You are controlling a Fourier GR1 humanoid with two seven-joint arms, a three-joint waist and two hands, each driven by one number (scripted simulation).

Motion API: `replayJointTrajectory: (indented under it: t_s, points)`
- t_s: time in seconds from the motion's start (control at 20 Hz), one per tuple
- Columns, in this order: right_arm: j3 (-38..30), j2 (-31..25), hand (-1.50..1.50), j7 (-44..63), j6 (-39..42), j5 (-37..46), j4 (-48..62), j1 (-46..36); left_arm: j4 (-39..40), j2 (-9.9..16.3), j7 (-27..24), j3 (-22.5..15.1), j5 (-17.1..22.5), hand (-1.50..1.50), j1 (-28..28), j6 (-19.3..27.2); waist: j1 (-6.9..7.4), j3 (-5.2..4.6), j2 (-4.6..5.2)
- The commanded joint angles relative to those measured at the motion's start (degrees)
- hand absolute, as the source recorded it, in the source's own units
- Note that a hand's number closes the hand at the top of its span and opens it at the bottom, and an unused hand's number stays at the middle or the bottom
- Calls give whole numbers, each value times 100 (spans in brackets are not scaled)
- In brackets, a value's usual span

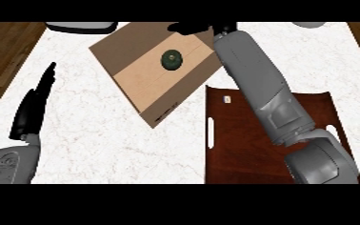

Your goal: Pick the squash from the tray and place it in the cardboard box

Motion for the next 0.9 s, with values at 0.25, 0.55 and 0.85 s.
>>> replayJointTrajectory:
  t_s: [0.25, 0.55, 0.85]
  points:
    - [-519, -933, -150, -678, 700, -363, 200, 501, -491, 85, 124, 148, 133, 0, 491, -96, -231, 4, -100]
    - [-496, -1457, -150, -874, 1411, -371, 42, 1085, -330, 103, 121, 214, 15, 0, 348, 65, -390, 1, -139]
    - [-316, -2074, -150, -1062, 2339, -186, 67, 1326, -437, -98, 320, 48, -93, 0, 341, 136, -365, 2, -121]
